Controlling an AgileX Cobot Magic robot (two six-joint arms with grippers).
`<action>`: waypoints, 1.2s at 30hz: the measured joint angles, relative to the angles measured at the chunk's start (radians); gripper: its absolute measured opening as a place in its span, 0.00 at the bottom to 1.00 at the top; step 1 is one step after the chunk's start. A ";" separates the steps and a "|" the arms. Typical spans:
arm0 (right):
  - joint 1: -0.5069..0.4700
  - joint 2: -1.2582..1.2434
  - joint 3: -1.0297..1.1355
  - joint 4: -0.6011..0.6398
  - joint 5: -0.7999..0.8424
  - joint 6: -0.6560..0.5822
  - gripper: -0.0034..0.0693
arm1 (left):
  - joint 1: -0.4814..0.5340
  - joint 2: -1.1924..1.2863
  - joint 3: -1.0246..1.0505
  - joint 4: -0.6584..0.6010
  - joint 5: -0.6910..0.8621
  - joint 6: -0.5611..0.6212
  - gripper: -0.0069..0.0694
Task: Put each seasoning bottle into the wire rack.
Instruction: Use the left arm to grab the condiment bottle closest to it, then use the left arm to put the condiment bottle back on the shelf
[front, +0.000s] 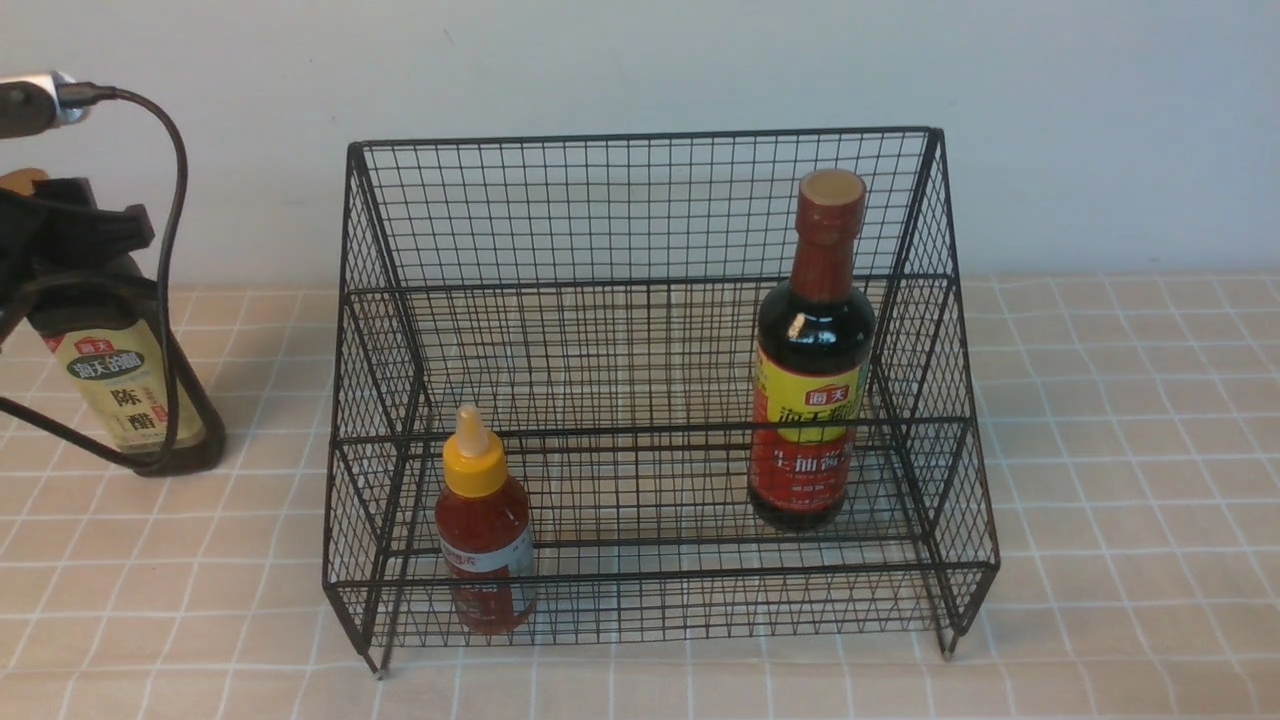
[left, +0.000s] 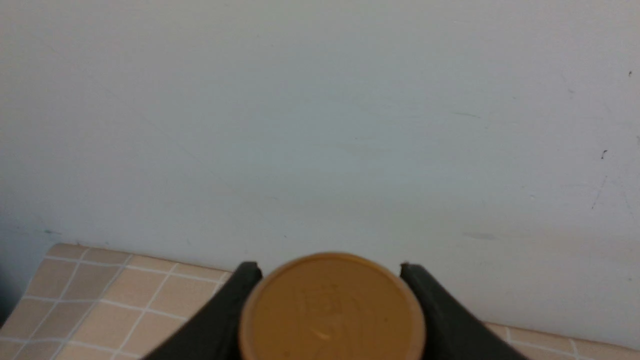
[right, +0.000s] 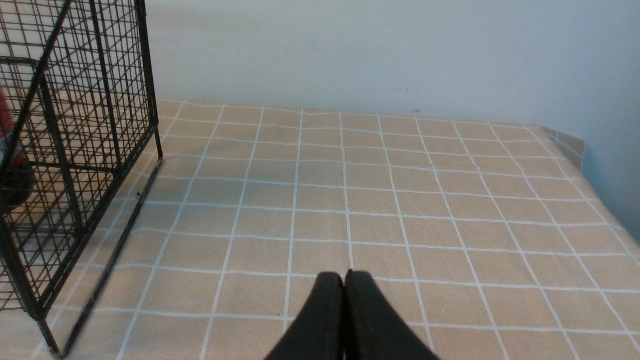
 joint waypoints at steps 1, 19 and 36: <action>0.000 0.000 0.000 0.000 0.000 0.000 0.03 | 0.000 -0.002 0.000 0.002 0.001 0.000 0.49; 0.000 0.000 0.000 0.000 0.000 0.000 0.03 | -0.007 -0.510 0.004 0.029 0.172 0.064 0.49; 0.000 0.000 0.000 0.000 0.000 0.000 0.03 | -0.439 -0.484 -0.228 0.020 0.311 0.077 0.49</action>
